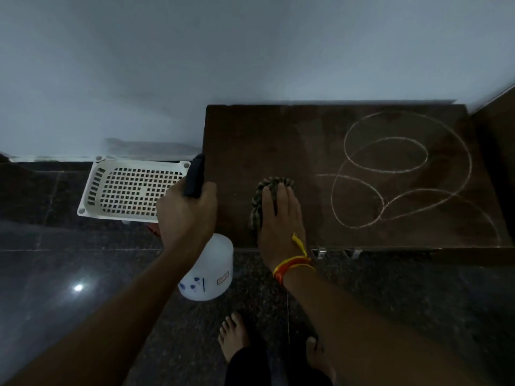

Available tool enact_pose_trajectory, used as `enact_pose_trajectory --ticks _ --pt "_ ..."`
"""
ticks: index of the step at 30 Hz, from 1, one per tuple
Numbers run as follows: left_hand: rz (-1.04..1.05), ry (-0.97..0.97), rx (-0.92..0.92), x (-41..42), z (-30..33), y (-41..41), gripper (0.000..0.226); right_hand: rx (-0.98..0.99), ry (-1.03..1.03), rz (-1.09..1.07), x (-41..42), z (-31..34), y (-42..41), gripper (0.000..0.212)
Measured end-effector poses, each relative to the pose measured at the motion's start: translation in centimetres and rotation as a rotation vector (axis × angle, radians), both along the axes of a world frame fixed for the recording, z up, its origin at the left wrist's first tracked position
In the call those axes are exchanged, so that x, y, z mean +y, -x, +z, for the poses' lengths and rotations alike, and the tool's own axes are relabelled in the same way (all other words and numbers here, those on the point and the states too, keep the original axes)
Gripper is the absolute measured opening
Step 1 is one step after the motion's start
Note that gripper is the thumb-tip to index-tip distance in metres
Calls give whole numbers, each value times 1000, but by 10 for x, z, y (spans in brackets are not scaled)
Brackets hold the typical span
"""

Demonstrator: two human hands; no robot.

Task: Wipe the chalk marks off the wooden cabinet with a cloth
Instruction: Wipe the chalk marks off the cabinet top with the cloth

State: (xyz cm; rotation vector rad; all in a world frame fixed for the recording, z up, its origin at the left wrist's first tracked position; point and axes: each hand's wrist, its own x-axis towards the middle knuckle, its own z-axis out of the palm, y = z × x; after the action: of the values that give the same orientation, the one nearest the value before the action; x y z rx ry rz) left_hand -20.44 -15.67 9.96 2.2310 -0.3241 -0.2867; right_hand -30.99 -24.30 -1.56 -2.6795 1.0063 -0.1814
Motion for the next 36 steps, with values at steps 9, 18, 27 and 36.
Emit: enact_pose_trajectory --ticks 9,18,27,36 --pt "15 22 27 -9 5 19 27 63 38 33 -16 2 51 86" --pt "-37 52 104 -24 4 36 30 67 4 -3 -21 2 64 82" --pt "-72 61 110 -44 3 31 25 40 -22 -25 -66 5 24 68" --pt "-77 71 137 -69 9 12 25 15 21 -23 -70 1 17 71"
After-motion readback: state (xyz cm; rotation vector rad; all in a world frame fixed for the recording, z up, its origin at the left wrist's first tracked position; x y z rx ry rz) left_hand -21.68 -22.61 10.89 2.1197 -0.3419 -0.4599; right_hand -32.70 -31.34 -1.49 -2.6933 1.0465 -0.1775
